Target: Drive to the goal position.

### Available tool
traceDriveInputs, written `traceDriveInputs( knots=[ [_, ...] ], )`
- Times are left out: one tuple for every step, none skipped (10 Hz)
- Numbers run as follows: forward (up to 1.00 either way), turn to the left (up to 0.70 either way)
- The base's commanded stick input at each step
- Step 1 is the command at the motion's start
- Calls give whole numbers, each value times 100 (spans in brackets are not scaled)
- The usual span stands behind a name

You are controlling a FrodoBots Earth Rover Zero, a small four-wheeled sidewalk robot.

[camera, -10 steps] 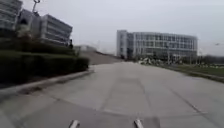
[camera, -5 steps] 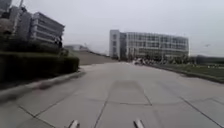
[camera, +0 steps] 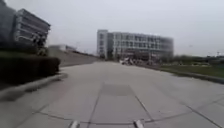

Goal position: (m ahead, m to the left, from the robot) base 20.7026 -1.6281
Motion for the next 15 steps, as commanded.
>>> traceDriveInputs(
  knots=[
    [100,0],
    [100,0],
    [100,0],
    [100,0],
    [100,0],
    [100,0],
    [100,0],
    [100,0],
    [100,0],
    [100,0],
    [100,0],
    [100,0],
    [100,0],
    [100,0],
    [100,0]
  ],
)
